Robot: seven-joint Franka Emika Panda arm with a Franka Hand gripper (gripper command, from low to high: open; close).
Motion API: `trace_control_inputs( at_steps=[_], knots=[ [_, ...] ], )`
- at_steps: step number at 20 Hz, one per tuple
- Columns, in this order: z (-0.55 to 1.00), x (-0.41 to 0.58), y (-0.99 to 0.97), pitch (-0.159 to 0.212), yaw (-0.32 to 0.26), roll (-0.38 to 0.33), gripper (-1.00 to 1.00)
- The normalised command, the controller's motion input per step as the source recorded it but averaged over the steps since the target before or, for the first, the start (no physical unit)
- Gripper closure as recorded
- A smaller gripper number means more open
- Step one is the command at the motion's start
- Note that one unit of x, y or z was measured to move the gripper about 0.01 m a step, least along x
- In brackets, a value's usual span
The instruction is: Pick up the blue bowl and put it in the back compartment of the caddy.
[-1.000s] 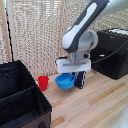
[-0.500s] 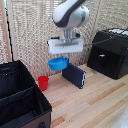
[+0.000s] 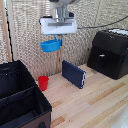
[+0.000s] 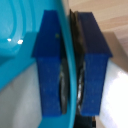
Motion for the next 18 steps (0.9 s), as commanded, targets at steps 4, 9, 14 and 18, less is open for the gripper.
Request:
trace_control_inputs(
  at_steps=[4, 9, 14, 18],
  knots=[
    [0.38, 0.434, 0.61, -0.137, 0.000, -0.057, 1.00],
    [0.33, 0.281, 0.72, -0.156, -0.006, -0.033, 1.00],
    [0.31, 0.070, 0.85, -0.131, -0.008, -0.001, 1.00],
    [0.26, -0.029, 0.94, -0.063, -0.002, -0.008, 1.00]
  ],
)
